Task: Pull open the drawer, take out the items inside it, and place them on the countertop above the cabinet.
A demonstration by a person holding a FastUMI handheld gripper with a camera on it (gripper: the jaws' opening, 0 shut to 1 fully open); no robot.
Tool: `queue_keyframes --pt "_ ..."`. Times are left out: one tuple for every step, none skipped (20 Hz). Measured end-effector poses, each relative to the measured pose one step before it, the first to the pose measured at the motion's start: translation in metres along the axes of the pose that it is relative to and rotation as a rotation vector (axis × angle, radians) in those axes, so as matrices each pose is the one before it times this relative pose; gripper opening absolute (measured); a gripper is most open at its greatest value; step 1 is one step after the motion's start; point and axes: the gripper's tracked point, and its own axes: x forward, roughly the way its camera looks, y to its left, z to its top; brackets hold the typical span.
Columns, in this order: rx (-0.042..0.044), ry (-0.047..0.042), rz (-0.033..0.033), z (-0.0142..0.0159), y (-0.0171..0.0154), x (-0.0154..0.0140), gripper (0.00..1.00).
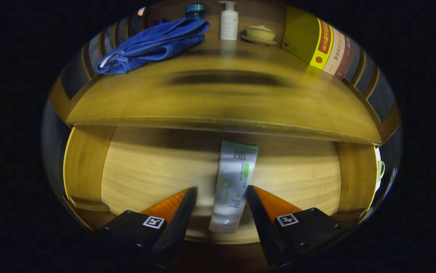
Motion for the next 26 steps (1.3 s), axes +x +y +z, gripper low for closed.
queue_keyframes --pt "0.00371 0.01928 0.00123 -0.00258 -0.00029 0.00442 0.85" --pt "0.01442 0.05305 0.01773 -0.00755 0.00226 0.00122 0.77" --pt "0.01486 -0.02067 -0.004 0.00582 -0.00015 0.00004 0.7" --pt "-0.00087 0.01804 0.00126 -0.00298 0.00216 -0.00127 0.62" --pt "-0.00936 -0.01264 -0.00059 0.00422 0.00239 -0.00062 0.54" --pt "-0.00128 -0.00209 -0.00537 -0.00113 0.00202 0.00009 0.53" --pt "-0.00124 -0.00112 -0.00002 0.00121 0.00325 -0.00202 0.46" --pt "0.00482 -0.01367 0.00061 0.00367 0.0031 -0.00154 0.46" --pt "0.00681 -0.01317 0.00583 0.00352 0.00429 -0.00487 0.45" --pt "0.00031 -0.01246 0.00905 0.00324 0.00566 -0.00424 0.43" --pt "-0.00275 -0.01501 0.00526 0.00433 0.00551 -0.00582 0.43" --pt "0.00036 -0.02274 0.0062 0.00686 0.00603 -0.00772 0.43" --pt "-0.00327 -0.02204 0.00822 0.00781 0.0069 -0.00865 0.43" --pt "-0.00161 -0.02496 0.00688 0.00935 0.00683 -0.0097 0.43" --pt "-0.0031 -0.02042 0.01273 0.00964 0.00832 -0.01136 0.43" --pt "-0.00425 -0.02564 0.00871 0.01021 0.00795 -0.00987 0.43" --pt "-0.0023 -0.02096 0.00549 -0.00603 -0.01325 -0.0105 0.43" --pt "-0.00344 -0.01426 0.00613 0.00673 -0.00087 -0.00823 0.43" --pt "-0.00091 -0.0124 0.00659 0.00652 0.01016 -0.00853 0.43" --pt "0.00424 -0.01939 0.00808 0.00354 0.00315 -0.00796 0.43" --pt "0.00388 -0.01834 0.00254 0.00354 -0.0004 -0.0062 0.43" --pt "0.00841 0.00341 0.00794 -0.00271 0.00162 -0.0052 0.43" --pt "0.00547 0.00483 0.01221 -0.00397 0.00237 -0.00295 0.43" --pt "0.00296 -0.00181 0.01073 -0.00297 0.00196 -0.00448 0.43" --pt "-0.00009 -0.00523 0.00165 -0.00044 0.00018 -0.00246 0.43" --pt "-0.00135 -0.00572 -0.00033 -0.00079 0.00063 -0.0031 0.43"
